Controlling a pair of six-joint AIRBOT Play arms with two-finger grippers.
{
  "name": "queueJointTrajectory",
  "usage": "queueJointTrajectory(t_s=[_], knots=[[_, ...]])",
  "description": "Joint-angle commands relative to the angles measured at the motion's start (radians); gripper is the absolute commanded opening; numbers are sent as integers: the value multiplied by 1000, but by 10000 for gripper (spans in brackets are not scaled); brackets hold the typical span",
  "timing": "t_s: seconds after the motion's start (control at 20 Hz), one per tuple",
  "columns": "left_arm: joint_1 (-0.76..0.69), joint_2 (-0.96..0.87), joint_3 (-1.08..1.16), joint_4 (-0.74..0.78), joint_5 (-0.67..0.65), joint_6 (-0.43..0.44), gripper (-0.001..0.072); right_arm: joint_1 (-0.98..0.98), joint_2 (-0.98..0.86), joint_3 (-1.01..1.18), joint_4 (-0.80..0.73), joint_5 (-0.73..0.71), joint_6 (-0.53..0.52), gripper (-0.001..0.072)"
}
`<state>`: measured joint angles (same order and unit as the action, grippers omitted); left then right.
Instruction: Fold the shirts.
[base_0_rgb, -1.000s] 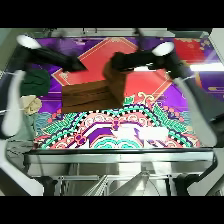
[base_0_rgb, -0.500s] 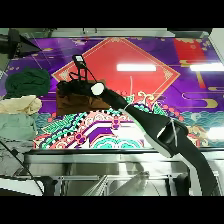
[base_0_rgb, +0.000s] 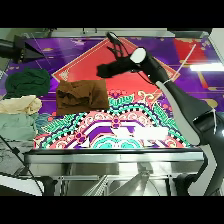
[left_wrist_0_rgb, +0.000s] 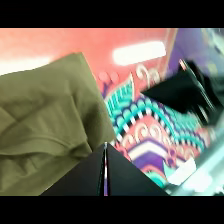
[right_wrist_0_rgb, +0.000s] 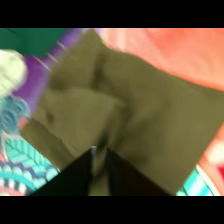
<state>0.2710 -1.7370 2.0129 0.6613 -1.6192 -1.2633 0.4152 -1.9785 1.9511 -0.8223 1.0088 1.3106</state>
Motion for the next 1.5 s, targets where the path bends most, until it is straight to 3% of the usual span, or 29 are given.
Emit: queueJointTrajectory(t_s=[0.0, 0.15, 0.25, 0.3, 0.35, 0.4, 0.75, 0.85, 1.05, 1.15, 1.2, 1.35, 1.45], knots=[[-35, -24, 0, -1, -37, 3, 7, -84, -44, -89, -97, 122, 154, 640], [-63, -24, 0, -1, -40, 3, 7, -84, -157, -89, 39, 52, 151, 640], [-74, -24, 0, -1, -53, 3, 7, -84, -219, -89, 229, 3, 64, 639], [-75, -24, 0, -1, -59, 3, 7, -84, -245, -89, 338, -3, 5, 599], [-76, -24, 0, -2, -64, 3, 7, -81, -266, -89, 433, -2, -43, 485], [-75, -24, 0, -1, -64, 3, 7, -76, -280, -89, 499, -3, -74, 471], [-76, -24, 0, -3, -57, 3, 7, -15, -325, -85, 756, -42, -205, 454], [-76, -24, 0, -3, -57, 3, 7, -13, -323, -85, 764, -43, -217, 19], [-76, -24, 0, -3, -67, 3, 7, -51, -246, -67, 765, 0, -243, 13], [-76, -24, 0, -3, -70, 3, 7, -124, -134, 3, 631, 52, -201, 12], [-76, -24, 0, -3, -72, 3, 7, -171, -67, 56, 481, 87, -117, 12], [-76, -24, 0, -3, -72, 3, 7, -352, 169, 148, -163, 194, 238, 13], [-76, -24, 0, -3, -72, 3, 7, -516, 265, 129, -377, 242, 367, 13]])
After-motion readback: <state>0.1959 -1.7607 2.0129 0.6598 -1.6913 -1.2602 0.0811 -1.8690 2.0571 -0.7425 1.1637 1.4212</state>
